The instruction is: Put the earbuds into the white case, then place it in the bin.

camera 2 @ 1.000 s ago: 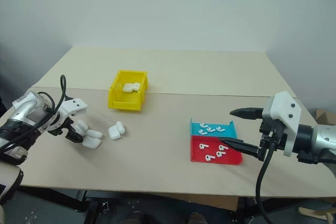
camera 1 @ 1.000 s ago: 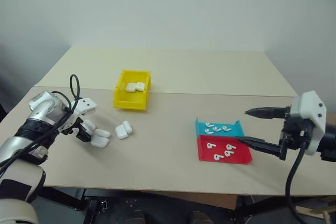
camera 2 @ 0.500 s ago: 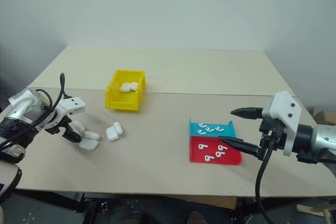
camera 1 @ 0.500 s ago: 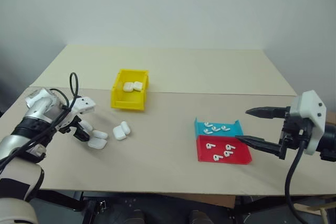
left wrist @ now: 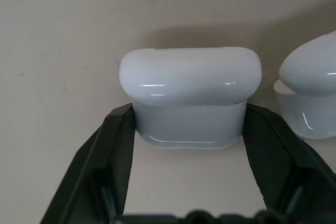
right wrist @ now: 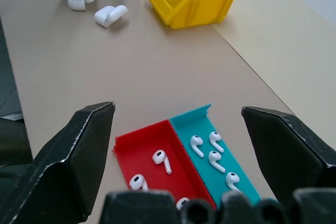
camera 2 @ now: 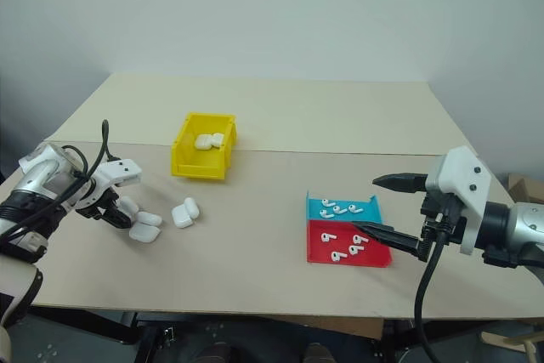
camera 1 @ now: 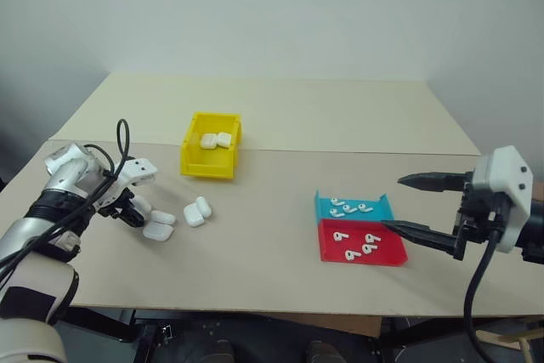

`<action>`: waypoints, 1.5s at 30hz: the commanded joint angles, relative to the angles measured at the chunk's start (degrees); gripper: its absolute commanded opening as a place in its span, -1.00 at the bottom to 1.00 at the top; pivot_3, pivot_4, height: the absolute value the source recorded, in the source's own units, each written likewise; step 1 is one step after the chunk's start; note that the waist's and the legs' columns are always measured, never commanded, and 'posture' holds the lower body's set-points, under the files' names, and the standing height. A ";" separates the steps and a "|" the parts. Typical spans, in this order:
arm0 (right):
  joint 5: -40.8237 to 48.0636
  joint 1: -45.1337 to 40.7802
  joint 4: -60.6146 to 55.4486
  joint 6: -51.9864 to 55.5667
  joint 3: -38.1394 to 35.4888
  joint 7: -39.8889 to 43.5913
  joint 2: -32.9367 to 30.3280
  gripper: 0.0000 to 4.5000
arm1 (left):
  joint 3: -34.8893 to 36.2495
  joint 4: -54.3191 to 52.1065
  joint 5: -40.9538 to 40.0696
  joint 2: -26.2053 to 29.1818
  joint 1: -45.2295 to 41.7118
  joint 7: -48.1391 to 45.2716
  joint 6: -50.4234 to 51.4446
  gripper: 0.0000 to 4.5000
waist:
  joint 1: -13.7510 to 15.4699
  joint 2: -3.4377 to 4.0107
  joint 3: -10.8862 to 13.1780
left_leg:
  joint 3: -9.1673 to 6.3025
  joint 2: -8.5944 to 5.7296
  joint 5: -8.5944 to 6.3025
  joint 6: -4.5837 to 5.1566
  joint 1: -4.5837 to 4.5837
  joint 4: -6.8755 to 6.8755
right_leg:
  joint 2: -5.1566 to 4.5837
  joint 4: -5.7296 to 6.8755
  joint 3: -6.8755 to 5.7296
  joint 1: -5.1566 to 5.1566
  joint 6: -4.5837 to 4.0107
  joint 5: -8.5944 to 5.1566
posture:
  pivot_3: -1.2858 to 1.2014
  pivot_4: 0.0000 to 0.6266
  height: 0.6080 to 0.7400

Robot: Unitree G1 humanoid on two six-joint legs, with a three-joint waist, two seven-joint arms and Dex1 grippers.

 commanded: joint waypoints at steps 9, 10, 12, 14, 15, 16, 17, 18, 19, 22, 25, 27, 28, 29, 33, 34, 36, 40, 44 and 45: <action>0.66 0.07 -0.57 -0.62 -2.42 -0.10 -0.06 1.00 | 12.57 -10.04 -3.20 7.49 4.21 3.15 3.69 0.25 | -0.39 -0.12 0.07 | -0.02 0.03 0.00 0.00 -0.18 0.00 | 0.01 -0.10 -0.01 -0.11 0.00 0.00 | 0.03 -0.52 1.00; 0.54 -0.18 -0.26 -0.75 -2.02 -0.23 0.04 1.00 | 14.48 -11.38 -4.48 8.97 4.74 2.50 4.17 0.25 | -0.40 -0.14 0.08 | -0.02 0.04 -0.01 0.01 -0.20 0.00 | 0.01 -0.11 -0.02 -0.11 0.00 0.00 | 0.03 -0.52 1.00; 0.23 -0.63 0.31 -1.06 -1.16 -0.52 0.32 1.00 | 18.93 -14.12 -7.27 10.91 6.73 2.53 3.95 0.25 | -0.38 -0.17 0.10 | -0.02 0.05 -0.01 0.01 -0.24 0.00 | 0.01 -0.13 -0.03 -0.14 0.00 0.00 | 0.03 -0.52 1.00; 0.09 -1.30 0.98 -1.38 -0.16 -0.99 0.92 1.00 | 25.30 -17.14 -10.70 11.71 9.24 4.30 4.50 0.25 | -0.24 -0.18 0.10 | -0.02 0.04 -0.01 0.01 -0.23 0.00 | -0.01 -0.13 -0.03 -0.13 0.00 0.00 | 0.03 -0.52 1.00; 0.08 -1.78 1.33 -1.45 0.38 -1.43 1.34 1.00 | 30.10 -19.12 -12.87 11.08 11.03 6.05 3.62 0.25 | -0.22 -0.17 0.10 | -0.02 0.04 -0.01 0.01 -0.22 0.00 | -0.01 -0.12 -0.04 -0.13 0.00 0.00 | 0.03 -0.52 1.00; 0.08 -2.32 1.67 -1.51 0.90 -1.87 1.82 1.00 | 34.48 -21.23 -14.95 10.09 12.89 7.65 2.08 0.25 | -0.20 -0.18 0.10 | -0.02 0.05 -0.01 0.01 -0.19 0.00 | -0.02 -0.11 -0.05 -0.11 0.00 0.00 | 0.03 -0.52 1.00; 0.21 -3.02 2.05 -1.43 1.47 -2.51 2.37 1.00 | 38.85 -24.23 -16.74 8.28 14.67 10.13 1.66 0.25 | -0.15 -0.18 0.10 | -0.01 0.04 -0.01 0.01 -0.18 0.00 | -0.04 -0.11 -0.05 -0.10 0.00 0.00 | 0.03 -0.52 1.00; 0.25 -3.56 2.28 -1.43 1.95 -3.06 2.86 1.00 | 41.75 -27.11 -17.96 6.74 15.99 12.26 2.45 0.25 | 0.02 -0.18 0.10 | -0.01 0.04 -0.01 0.01 -0.17 0.00 | -0.04 -0.10 -0.07 -0.08 0.00 0.00 | 0.03 -0.52 1.00; 0.21 -4.19 2.47 -1.47 2.53 -3.82 3.52 1.00 | 44.39 -30.41 -20.09 4.88 17.21 13.19 3.58 0.25 | 0.17 -0.18 0.10 | -0.01 0.03 -0.01 0.01 -0.16 0.01 | -0.07 -0.08 -0.08 -0.07 0.00 0.00 | 0.03 -0.52 1.00; 0.20 -5.59 2.77 -1.40 3.76 -5.46 4.96 1.00 | 49.71 -38.39 -24.64 -0.95 20.19 17.16 3.20 0.25 | 0.30 -0.19 0.10 | -0.03 0.02 -0.01 0.00 -0.19 0.02 | -0.08 -0.12 -0.12 -0.04 -0.01 0.01 | 0.03 -0.52 1.00; 0.08 -6.45 2.22 -1.30 4.87 -7.19 6.32 1.00 | 52.95 -44.87 -30.04 -8.62 20.71 21.70 3.87 0.25 | 0.36 -0.19 0.09 | -0.04 0.01 -0.01 0.00 -0.23 0.03 | -0.08 -0.14 -0.13 -0.04 0.00 0.01 | 0.03 -0.52 1.00; 0.35 -6.71 1.45 -1.16 5.36 -8.36 7.11 1.00 | 53.95 -49.69 -35.02 -15.21 20.11 24.99 7.24 0.25 | 0.35 -0.19 0.10 | -0.05 -0.01 -0.01 0.00 -0.24 0.04 | -0.08 -0.15 -0.11 -0.04 0.00 0.02 | 0.03 -0.52 1.00; 0.43 -6.93 1.34 -1.14 5.61 -8.71 7.32 1.00 | 54.00 -51.17 -36.94 -17.48 20.11 25.81 7.43 0.25 | 0.33 -0.19 0.09 | -0.06 -0.01 -0.01 0.00 -0.25 0.04 | -0.08 -0.13 -0.11 -0.03 0.00 0.02 | 0.03 -0.52 1.00; 0.50 -7.08 1.30 -1.11 5.74 -8.92 7.45 1.00 | 54.00 -52.14 -38.43 -19.00 20.39 26.10 6.68 0.25 | 0.26 -0.19 0.10 | -0.06 -0.01 -0.01 0.00 -0.25 0.04 | -0.08 -0.12 -0.11 -0.04 0.00 0.03 | 0.03 -0.52 1.00; 0.40 -7.80 1.37 -0.98 6.53 -9.88 7.72 1.00 | 52.53 -52.39 -44.02 -27.79 20.08 27.65 -0.71 0.25 | -0.18 -0.19 0.09 | -0.08 -0.01 -0.01 0.00 -0.18 0.04 | -0.06 -0.11 -0.09 -0.01 -0.02 0.04 | 0.03 -0.52 1.00; 0.19 -7.74 1.19 -0.65 6.85 -10.06 7.39 1.00 | 50.84 -52.29 -44.38 -28.48 19.95 27.42 -1.52 0.25 | -0.24 -0.19 0.09 | -0.08 -0.01 -0.01 0.00 -0.13 0.04 | -0.06 -0.10 -0.08 0.02 -0.02 0.04 | 0.03 -0.52 1.00; -0.41 -7.64 1.11 -0.40 7.59 -10.08 6.70 1.00 | 48.42 -51.75 -44.95 -28.49 20.07 26.17 -3.58 0.25 | -0.33 -0.19 0.09 | -0.09 -0.01 -0.01 0.00 -0.09 0.04 | -0.04 -0.09 -0.07 0.04 -0.02 0.04 | 0.03 -0.52 1.00; -3.22 -7.55 1.34 -0.25 10.63 -8.32 3.68 1.00 | 42.51 -49.45 -45.49 -31.13 21.89 15.75 -19.79 0.25 | -0.18 -0.16 0.08 | -0.08 -0.05 -0.01 0.00 -0.09 0.04 | -0.06 -0.15 -0.03 0.05 -0.02 0.04 | 0.03 -0.52 1.00; -4.05 -8.71 1.91 0.55 13.22 -5.69 -0.01 1.00 | 38.61 -48.24 -50.36 -30.54 21.46 8.14 -20.43 0.25 | -0.13 -0.15 0.07 | -0.07 -0.06 -0.01 0.00 -0.10 0.04 | -0.07 -0.17 -0.04 0.06 -0.02 0.04 | 0.03 -0.52 1.00; -3.95 -9.42 2.00 1.32 14.02 -5.34 -1.00 1.00 | 37.74 -47.88 -51.93 -30.19 21.24 5.39 -20.19 0.25 | -0.13 -0.15 0.07 | -0.07 -0.05 -0.01 0.01 -0.11 0.04 | -0.06 -0.18 -0.04 0.05 -0.02 0.04 | 0.03 -0.52 1.00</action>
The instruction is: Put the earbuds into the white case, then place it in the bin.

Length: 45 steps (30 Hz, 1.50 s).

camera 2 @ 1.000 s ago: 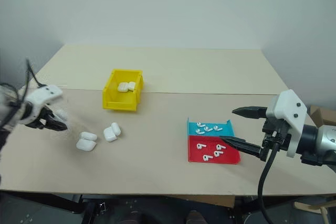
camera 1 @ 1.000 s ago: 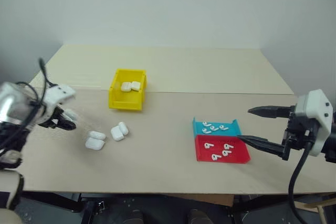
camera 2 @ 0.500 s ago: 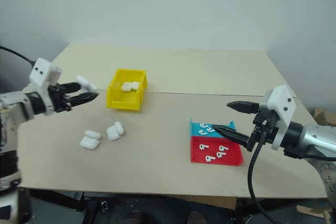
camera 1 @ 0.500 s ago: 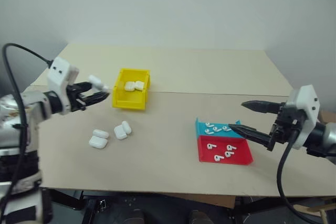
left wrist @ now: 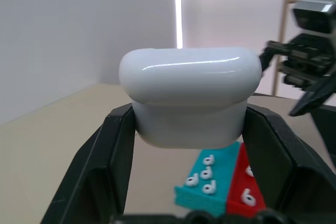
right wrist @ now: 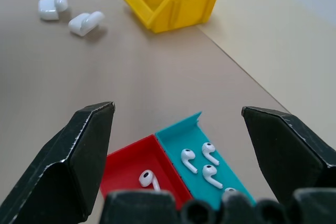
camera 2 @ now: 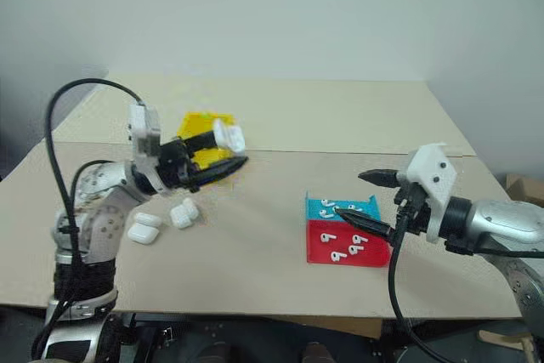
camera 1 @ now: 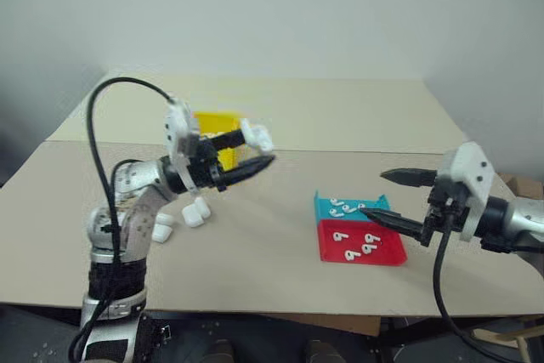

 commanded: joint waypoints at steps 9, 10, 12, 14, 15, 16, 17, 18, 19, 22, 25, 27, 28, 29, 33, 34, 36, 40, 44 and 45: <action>-8.20 -6.42 -0.31 2.84 11.73 7.46 -13.69 1.00 | -7.16 0.75 -3.37 2.70 1.20 -13.58 -9.27 0.25 | -0.20 0.05 -0.03 | 0.00 0.02 0.00 0.00 0.01 0.00 | 0.01 -0.02 0.00 -0.01 0.01 -0.01 | 0.03 -0.52 1.00; -10.53 -7.41 -0.20 2.60 14.39 7.97 -14.88 1.00 | -7.61 0.61 -3.25 3.05 1.86 -14.07 -9.91 0.25 | -0.23 0.06 -0.03 | 0.01 0.02 0.00 0.00 0.02 0.00 | 0.01 -0.03 0.02 -0.01 0.01 -0.01 | 0.03 -0.52 1.00; -13.92 -9.77 0.57 2.17 19.19 9.68 -16.10 1.00 | -8.47 0.03 -2.92 2.97 2.91 -13.67 -10.89 0.25 | -0.25 0.07 -0.04 | 0.04 0.02 0.00 0.00 0.05 0.00 | 0.01 -0.02 0.04 -0.03 0.01 -0.01 | 0.03 -0.52 1.00; -16.06 -11.60 1.25 1.83 22.40 10.99 -16.05 0.83 | -9.02 -0.64 -2.95 2.51 3.64 -12.67 -11.36 0.25 | -0.17 0.07 -0.03 | 0.03 0.04 0.00 0.00 0.03 0.00 | 0.02 -0.03 0.02 -0.03 0.00 -0.01 | 0.03 -0.52 1.00; -17.21 -12.30 1.56 1.71 23.99 11.75 -15.90 0.72 | -9.25 -0.98 -3.08 2.33 3.94 -12.17 -11.32 0.25 | -0.14 0.07 -0.03 | 0.03 0.03 0.00 0.00 0.04 0.00 | 0.01 -0.02 0.03 -0.03 0.00 -0.01 | 0.03 -0.52 1.00; -18.32 -12.97 1.86 1.89 25.49 12.03 -15.43 0.61 | -9.46 -1.21 -3.10 2.24 4.22 -11.88 -11.49 0.25 | -0.10 0.07 -0.04 | 0.03 0.03 0.00 0.00 0.03 0.00 | 0.01 -0.02 0.03 -0.03 0.00 -0.01 | 0.03 -0.52 1.00; -19.58 -13.47 2.13 1.66 26.88 12.14 -14.81 0.43 | -9.61 -1.41 -3.13 2.22 4.53 -11.71 -11.61 0.25 | -0.06 0.07 -0.03 | 0.03 0.03 0.00 0.00 0.03 0.00 | 0.01 -0.03 0.03 -0.03 0.00 -0.01 | 0.03 -0.52 1.00; -20.41 -13.87 2.30 1.50 27.84 12.39 -14.35 0.28 | -9.73 -1.59 -3.12 2.26 4.78 -11.59 -11.73 0.25 | -0.05 0.07 -0.04 | 0.03 0.03 0.00 0.00 0.02 0.00 | 0.01 -0.04 0.02 -0.03 0.01 -0.01 | 0.03 -0.52 1.00; -21.07 -14.35 2.22 1.61 28.81 12.72 -13.89 0.28 | -9.82 -1.74 -2.99 2.37 5.08 -11.54 -11.97 0.25 | -0.03 0.07 -0.04 | 0.03 0.03 0.00 0.00 0.01 0.00 | 0.01 -0.05 0.02 -0.04 0.01 -0.01 | 0.03 -0.52 1.00; -23.34 -15.78 1.62 2.23 32.12 13.56 -12.16 0.28 | -10.14 -1.88 -2.68 2.87 5.80 -11.54 -12.68 0.25 | -0.03 0.07 -0.04 | 0.03 0.03 0.00 0.01 0.00 0.00 | 0.01 -0.04 0.02 -0.06 0.01 -0.01 | 0.03 -0.52 1.00; -27.03 -17.26 2.72 1.90 35.92 13.66 -10.28 0.28 | -10.60 -2.28 -2.50 2.72 6.15 -10.72 -12.94 0.25 | -0.13 0.07 -0.04 | 0.03 0.03 0.00 0.00 0.01 0.00 | 0.01 -0.03 0.02 -0.06 0.00 -0.01 | 0.03 -0.52 1.00; -29.53 -18.57 3.93 2.01 38.21 13.87 -8.85 0.28 | -11.00 -2.74 -2.57 2.60 6.63 -10.29 -12.87 0.25 | -0.11 0.07 -0.04 | 0.03 0.03 0.00 0.01 0.03 0.00 | 0.02 -0.02 0.02 -0.05 0.00 -0.01 | 0.03 -0.52 1.00; -30.45 -19.21 4.50 1.92 38.95 14.15 -8.19 0.28 | -11.20 -3.00 -2.48 2.53 7.00 -9.95 -12.95 0.25 | -0.14 0.07 -0.04 | 0.03 0.03 0.00 0.01 0.02 0.00 | 0.01 -0.02 0.02 -0.05 0.00 -0.01 | 0.03 -0.52 1.00; -31.20 -19.70 4.94 1.85 39.46 14.45 -7.65 0.28 | -11.35 -3.18 -2.41 2.50 7.26 -9.69 -13.02 0.25 | -0.10 0.08 -0.04 | 0.03 0.03 0.00 0.01 0.02 0.00 | 0.01 -0.02 0.03 -0.05 0.00 -0.01 | 0.03 -0.52 1.00; -33.21 -21.21 6.08 1.71 40.94 15.83 -5.74 0.28 | -11.55 -4.18 -2.94 2.70 8.16 -8.56 -12.62 0.25 | -0.04 0.08 -0.03 | 0.03 0.03 0.00 0.01 0.01 0.00 | 0.01 -0.03 0.03 -0.07 0.00 -0.01 | 0.03 -0.52 1.00; -33.74 -21.63 6.32 1.69 41.61 16.22 -5.06 0.28 | -11.52 -4.52 -3.09 2.79 8.47 -8.28 -12.51 0.25 | -0.04 0.08 -0.04 | 0.03 0.03 0.00 0.01 0.01 0.00 | 0.02 -0.03 0.02 -0.07 0.00 -0.01 | 0.03 -0.52 1.00; -34.65 -22.10 6.70 1.65 42.41 16.78 -4.10 0.28 | -11.52 -4.96 -3.23 2.87 8.82 -7.84 -12.46 0.25 | -0.05 0.08 -0.04 | 0.03 0.03 0.00 0.01 0.01 0.00 | 0.01 -0.03 0.02 -0.06 0.00 -0.01 | 0.03 -0.52 1.00; -36.54 -22.37 7.89 1.33 43.88 17.71 -2.46 0.28 | -11.07 -5.39 -3.47 3.27 8.99 -7.26 -12.38 0.25 | -0.03 0.08 -0.04 | 0.03 0.03 0.00 0.01 0.02 0.00 | 0.01 -0.02 0.02 -0.06 0.00 -0.01 | 0.03 -0.52 1.00; -37.57 -22.23 8.39 1.13 43.97 18.55 -1.75 0.28 | -10.85 -6.04 -3.87 3.81 9.52 -6.77 -12.28 0.25 | -0.05 0.08 -0.04 | 0.03 0.03 0.00 0.01 0.01 0.00 | 0.02 -0.03 0.01 -0.06 0.00 -0.01 | 0.03 -0.52 1.00; -37.86 -22.27 8.68 1.03 44.04 18.69 -1.52 0.28 | -10.88 -6.20 -3.92 3.90 9.65 -6.61 -12.29 0.25 | -0.10 0.08 -0.04 | 0.03 0.03 -0.01 0.01 0.01 0.00 | 0.01 -0.04 0.01 -0.06 0.00 -0.01 | 0.03 -0.52 1.00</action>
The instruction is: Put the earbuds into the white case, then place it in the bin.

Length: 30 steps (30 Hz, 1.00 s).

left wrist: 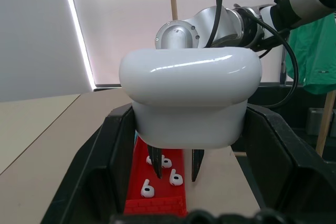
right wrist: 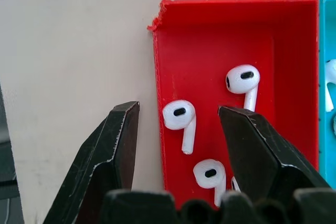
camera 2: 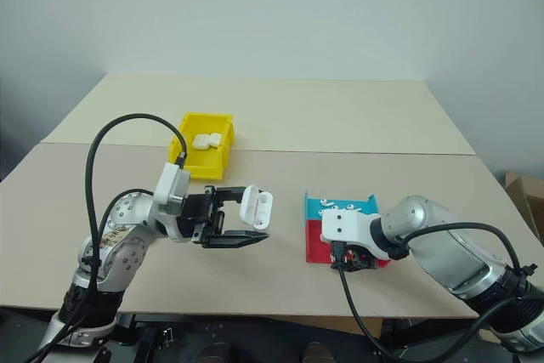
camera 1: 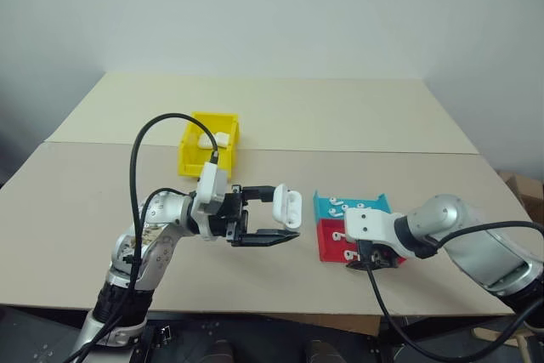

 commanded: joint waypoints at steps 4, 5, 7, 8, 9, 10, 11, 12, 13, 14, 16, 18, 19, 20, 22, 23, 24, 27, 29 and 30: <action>-2.28 -0.85 1.18 -1.52 -0.09 1.26 1.58 0.28 | 0.68 -3.15 -1.52 0.64 0.56 1.08 -0.54 0.25 | 0.01 0.00 0.00 | 0.00 0.00 0.00 0.00 0.02 0.00 | 0.00 0.01 0.00 0.01 0.00 0.00 | 0.03 -0.52 1.00; -2.59 -0.80 1.49 -1.54 -0.04 1.28 1.94 0.28 | 0.71 -3.28 -1.53 0.72 0.63 1.20 -0.53 0.25 | 0.02 0.00 0.00 | 0.00 -0.01 0.00 0.00 0.02 0.00 | 0.00 0.02 0.00 0.01 0.00 0.00 | 0.03 -0.52 1.00; -3.10 -0.74 1.82 -1.73 -0.03 1.65 2.30 0.28 | 0.81 -3.51 -1.57 0.93 0.77 1.40 -0.52 0.25 | 0.00 0.00 0.00 | 0.00 0.00 0.00 0.00 0.02 0.00 | 0.00 0.01 0.00 0.01 0.00 0.00 | 0.03 -0.52 1.00; -3.28 -0.71 1.91 -1.77 -0.08 1.80 2.42 0.28 | 0.87 -3.59 -1.62 1.03 0.82 1.47 -0.51 0.25 | 0.00 0.00 0.00 | 0.00 0.00 0.00 0.00 0.01 0.00 | 0.00 0.01 0.00 0.00 0.00 0.00 | 0.03 -0.52 1.00; -3.47 -0.63 2.05 -1.87 -0.07 1.91 2.49 0.28 | 0.94 -3.70 -1.71 1.15 0.90 1.53 -0.47 0.25 | 0.00 0.00 0.00 | 0.00 0.00 0.00 0.00 0.01 0.00 | 0.00 0.01 0.00 0.00 0.00 0.00 | 0.03 -0.52 1.00; -3.65 -0.53 2.21 -2.01 -0.05 1.97 2.56 0.28 | 0.99 -3.79 -1.78 1.24 0.97 1.59 -0.45 0.25 | -0.01 0.00 0.00 | 0.00 0.00 0.00 0.00 0.01 0.00 | 0.01 0.00 0.00 0.00 0.00 0.00 | 0.03 -0.52 1.00; -3.85 -0.41 2.34 -2.14 -0.01 2.06 2.60 0.28 | 1.03 -3.88 -1.83 1.34 1.04 1.67 -0.44 0.25 | -0.01 0.00 0.00 | 0.00 0.00 0.00 0.00 0.01 0.00 | 0.00 0.00 0.00 0.00 0.00 0.00 | 0.03 -0.52 1.00; -4.00 -0.28 2.44 -2.28 0.00 2.15 2.62 0.28 | 1.05 -3.95 -1.88 1.42 1.09 1.74 -0.45 0.25 | 0.00 0.00 0.00 | 0.00 0.00 0.00 0.00 0.01 0.00 | 0.00 0.00 0.00 0.00 0.00 0.00 | 0.03 -0.52 1.00; -4.14 -0.10 2.39 -2.37 0.02 2.29 2.59 0.11 | 1.09 -4.07 -1.95 1.52 1.17 1.83 -0.44 0.25 | 0.02 0.00 0.00 | 0.00 0.00 0.00 0.00 0.01 0.00 | 0.00 0.00 0.00 0.00 0.00 0.00 | 0.03 -0.52 1.00; -4.27 0.06 2.30 -2.37 0.01 2.43 2.61 0.04 | 1.12 -4.16 -2.02 1.62 1.23 1.90 -0.44 0.25 | 0.02 0.00 0.00 | 0.00 0.00 0.00 0.00 0.01 0.00 | 0.00 0.01 0.00 0.00 0.00 0.00 | 0.03 -0.52 1.00; -4.58 0.36 2.08 -2.38 -0.05 2.64 2.69 -0.24 | 1.10 -4.27 -2.15 1.78 1.30 2.05 -0.46 0.25 | 0.02 0.00 0.00 | 0.00 0.00 0.00 0.00 0.01 0.00 | 0.00 0.00 0.00 0.00 0.00 0.00 | 0.03 -0.52 1.00; -4.69 0.60 1.85 -2.24 -0.17 2.75 2.85 -0.56 | 1.10 -4.20 -2.34 1.91 1.25 2.11 -0.49 0.25 | -0.01 0.00 0.00 | 0.00 0.00 0.00 0.00 0.01 0.00 | 0.00 0.00 0.00 0.01 0.00 0.00 | 0.03 -0.52 1.00; -4.65 0.82 1.59 -2.13 -0.31 2.77 2.84 -0.68 | 1.11 -4.21 -2.47 1.98 1.26 2.14 -0.50 0.25 | -0.01 0.00 0.00 | 0.00 0.00 0.00 0.00 0.01 0.00 | 0.00 0.00 0.00 0.01 0.00 0.00 | 0.03 -0.52 1.00; -4.51 1.03 1.30 -1.90 -0.51 2.73 2.86 -0.74 | 1.16 -4.19 -2.62 2.07 1.27 2.12 -0.47 0.25 | -0.02 0.00 0.00 | 0.00 0.00 0.00 0.00 0.01 0.00 | 0.00 0.01 0.00 0.01 0.00 0.00 | 0.03 -0.52 1.00; -4.40 1.38 0.72 -1.57 -0.85 2.60 2.77 -0.74 | 1.17 -4.17 -2.87 2.25 1.31 2.07 -0.45 0.25 | -0.01 0.00 0.00 | 0.00 0.00 0.00 0.00 0.02 0.00 | 0.00 0.01 0.00 0.01 0.00 0.00 | 0.03 -0.52 1.00; -4.30 1.55 0.39 -1.43 -1.06 2.54 2.69 -0.74 | 1.13 -4.17 -2.97 2.34 1.33 2.08 -0.44 0.25 | 0.00 0.00 0.00 | 0.00 0.00 0.00 0.00 0.02 0.00 | 0.01 0.01 0.00 0.01 0.00 0.00 | 0.03 -0.52 1.00; -3.64 1.74 -0.10 -0.80 -1.63 2.68 2.61 -0.74 | 1.06 -4.14 -3.08 2.44 1.35 1.98 -0.45 0.25 | 0.01 0.00 0.00 | 0.00 0.00 0.00 0.00 0.02 0.00 | 0.00 0.00 0.00 0.01 0.00 0.00 | 0.03 -0.52 1.00; -1.15 2.26 -2.13 1.49 -4.15 3.01 2.34 -0.74 | 0.96 -3.81 -3.42 2.56 1.12 1.64 -0.44 0.25 | 0.03 0.00 0.00 | 0.00 0.00 0.00 0.00 0.01 0.00 | 0.00 0.00 -0.01 0.01 0.00 0.00 | 0.03 -0.52 1.00; 1.91 2.71 -4.65 4.58 -7.25 3.26 2.02 -0.74 | 1.01 -3.70 -4.13 2.49 0.75 1.52 0.00 0.25 | 0.05 0.00 0.00 | 0.00 0.00 0.00 0.00 0.00 0.00 | 0.00 0.00 0.00 0.01 0.00 0.00 | 0.03 -0.52 1.00; 3.36 2.85 -5.87 6.00 -8.76 3.46 1.76 -0.74 | 1.02 -3.66 -4.39 2.48 0.59 1.46 0.21 0.25 | 0.04 0.00 0.00 | 0.00 0.00 0.00 0.00 -0.01 0.00 | 0.00 -0.01 0.00 0.01 0.00 0.00 | 0.03 -0.52 1.00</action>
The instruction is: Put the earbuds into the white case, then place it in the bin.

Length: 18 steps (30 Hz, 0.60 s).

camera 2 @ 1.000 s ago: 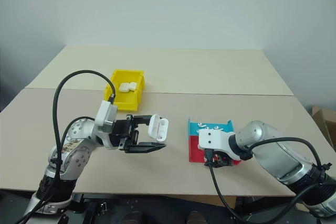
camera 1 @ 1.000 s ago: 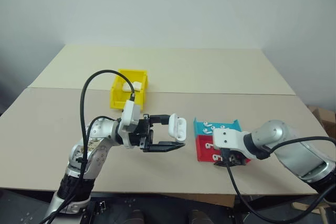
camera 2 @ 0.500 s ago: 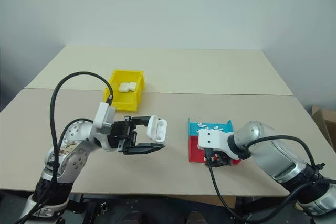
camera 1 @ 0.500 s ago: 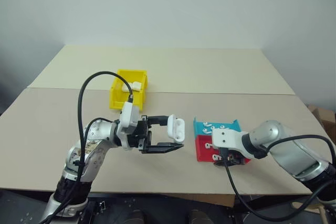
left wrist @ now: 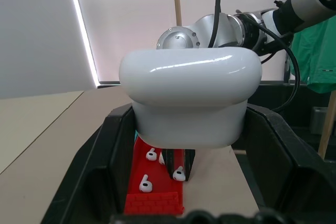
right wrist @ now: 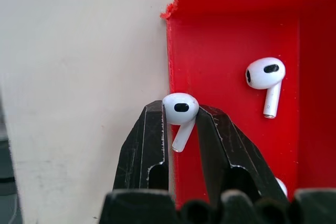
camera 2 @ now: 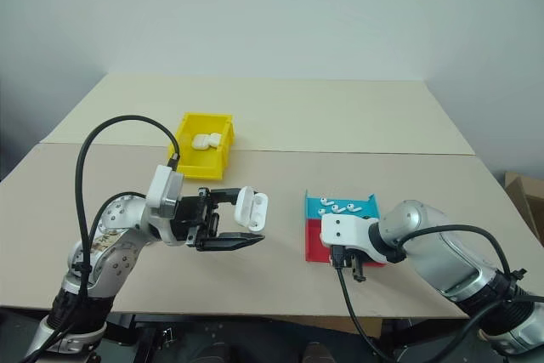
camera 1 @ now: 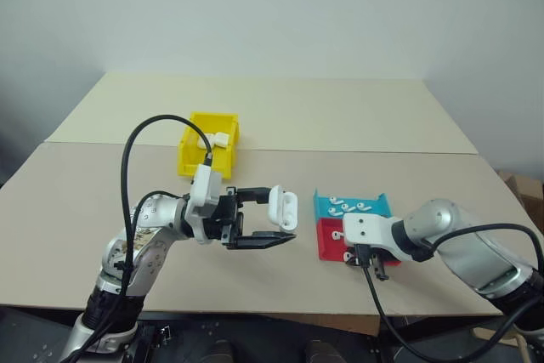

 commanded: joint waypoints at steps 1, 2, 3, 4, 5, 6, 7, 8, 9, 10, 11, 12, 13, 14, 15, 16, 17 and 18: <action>5.93 -0.04 -5.60 5.22 -7.60 0.67 -0.99 -0.74 | 0.90 -1.34 -2.16 0.03 -1.07 -0.31 0.04 0.25 | -0.03 0.00 0.00 | 0.00 0.00 0.00 0.00 0.00 0.00 | 0.00 0.00 0.00 0.00 0.00 0.00 | 0.03 -0.52 1.00; 8.38 0.01 -6.77 7.60 -10.31 0.44 -0.55 -0.74 | 0.86 -1.19 -2.31 -0.04 -1.26 -0.23 0.16 0.25 | -0.02 0.00 0.00 | 0.00 0.00 0.00 0.00 0.00 0.00 | 0.00 0.00 0.00 0.00 0.00 0.00 | 0.03 -0.52 1.00; 11.43 -0.13 -7.92 10.42 -13.92 0.03 0.33 -0.74 | 0.88 -1.04 -2.66 -0.21 -1.49 0.10 0.53 0.25 | -0.01 0.00 0.00 | 0.00 0.00 0.00 0.00 0.02 0.00 | 0.00 0.01 0.00 0.01 0.00 0.00 | 0.03 -0.52 1.00; 14.49 -0.25 -8.87 12.81 -17.83 -0.70 1.67 -0.74 | 0.90 -0.93 -3.09 -0.38 -1.70 0.46 1.01 0.25 | -0.02 0.00 0.00 | -0.01 0.00 0.00 0.00 0.01 0.00 | 0.00 0.01 0.00 0.01 0.00 0.00 | 0.03 -0.52 1.00; 17.79 -0.51 -9.66 15.10 -22.50 -1.83 3.72 -0.74 | 0.85 -0.83 -3.44 -0.71 -1.94 1.02 1.38 0.25 | -0.02 -0.01 0.00 | -0.01 0.00 0.00 0.00 0.03 0.00 | 0.00 0.01 0.00 0.02 0.00 0.00 | 0.03 -0.52 1.00; 21.14 -0.46 -10.64 16.14 -28.35 -3.80 6.95 -0.74 | 0.61 -0.92 -3.79 -1.02 -2.27 1.94 2.22 0.25 | -0.02 -0.02 0.01 | -0.02 0.01 0.00 0.00 0.03 0.00 | 0.01 0.01 -0.02 0.04 0.00 0.00 | 0.03 -0.52 1.00; 23.46 -0.43 -11.43 16.92 -32.21 -5.43 9.21 -0.74 | 0.50 -0.97 -4.00 -1.19 -2.47 2.50 2.81 0.25 | 0.00 -0.02 0.01 | -0.03 0.00 0.00 0.00 0.03 0.00 | 0.01 0.01 -0.01 0.04 -0.01 0.00 | 0.03 -0.52 1.00; 25.75 0.02 -12.52 16.48 -36.40 -7.44 12.11 -0.74 | 0.32 -1.00 -3.96 -1.49 -2.72 2.95 3.20 0.25 | 0.05 -0.02 0.01 | -0.04 0.00 0.00 0.00 0.02 0.00 | 0.01 0.01 -0.02 0.06 0.00 0.00 | 0.03 -0.52 1.00; 27.80 0.45 -13.64 15.99 -39.96 -9.48 14.67 -0.74 | 0.14 -1.01 -3.79 -1.86 -3.00 3.53 3.62 0.25 | 0.07 -0.02 0.01 | -0.05 -0.01 0.00 0.00 0.03 0.00 | 0.01 0.00 -0.02 0.06 0.00 0.00 | 0.03 -0.52 1.00; 29.62 0.78 -14.90 15.53 -43.23 -12.04 17.29 -0.74 | -0.07 -0.92 -3.79 -2.28 -3.44 4.23 4.17 0.25 | 0.08 -0.02 0.01 | -0.09 0.00 0.00 0.00 0.01 -0.02 | 0.01 -0.02 -0.06 0.07 0.00 0.00 | 0.03 -0.52 1.00; 31.49 0.93 -16.01 15.45 -45.80 -14.50 19.48 -0.74 | -0.16 -0.85 -3.88 -2.50 -3.77 4.62 4.57 0.25 | 0.08 -0.02 0.01 | -0.11 -0.01 0.00 0.00 -0.03 -0.02 | 0.01 -0.04 -0.08 0.06 0.00 0.00 | 0.03 -0.52 1.00; 33.80 0.73 -17.03 15.90 -48.24 -17.06 21.54 -0.74 | -0.24 -0.71 -4.06 -2.79 -4.17 4.77 4.91 0.25 | 0.07 -0.02 0.01 | -0.10 -0.01 0.00 0.00 -0.05 -0.02 | 0.00 -0.04 -0.07 0.04 0.00 0.00 | 0.03 -0.52 1.00; 36.06 0.50 -17.82 16.49 -50.25 -19.60 23.17 -0.74 | -0.41 -0.58 -4.14 -3.06 -4.60 4.91 5.23 0.25 | 0.06 -0.01 0.01 | -0.12 -0.01 0.00 0.00 -0.09 -0.02 | 0.00 -0.04 -0.09 0.02 0.00 0.00 | 0.03 -0.52 1.00; 38.28 0.19 -18.48 17.05 -51.84 -22.25 24.63 -0.74 | -0.61 -0.41 -4.18 -3.24 -5.07 4.99 5.66 0.25 | 0.08 -0.01 0.01 | -0.12 -0.01 0.00 0.00 -0.10 -0.02 | 0.00 -0.03 -0.10 0.02 0.00 0.00 | 0.03 -0.52 1.00; 41.05 -0.24 -19.31 17.38 -53.07 -25.11 26.27 -0.74 | -0.76 -0.02 -4.21 -3.39 -5.70 4.92 6.04 0.25 | 0.07 -0.01 0.01 | -0.12 -0.02 0.00 0.00 -0.09 -0.02 | 0.00 -0.03 -0.10 0.02 0.00 0.00 | 0.03 -0.52 1.00; 44.15 -0.46 -19.89 17.52 -53.90 -27.25 27.37 -0.74 | -0.93 0.37 -4.24 -3.42 -6.29 4.68 6.41 0.25 | 0.04 -0.01 0.01 | -0.12 -0.01 0.00 0.00 -0.09 -0.02 | 0.00 -0.03 -0.10 0.03 0.00 0.01 | 0.03 -0.52 1.00; 47.27 -0.48 -20.47 17.47 -54.37 -29.02 28.01 -0.74 | -1.06 0.78 -4.29 -3.51 -6.80 4.28 6.54 0.25 | 0.03 -0.01 0.01 | -0.12 -0.01 0.00 0.00 -0.07 -0.02 | 0.00 -0.02 -0.10 0.04 0.00 0.01 | 0.03 -0.52 1.00; 50.81 -0.24 -21.31 17.50 -54.12 -30.79 28.51 -0.74 | -1.32 1.37 -4.29 -3.62 -7.53 3.84 6.79 0.25 | -0.01 -0.01 0.01 | -0.12 -0.01 0.00 0.00 -0.06 -0.02 | 0.00 -0.01 -0.10 0.04 -0.01 0.01 | 0.03 -0.52 1.00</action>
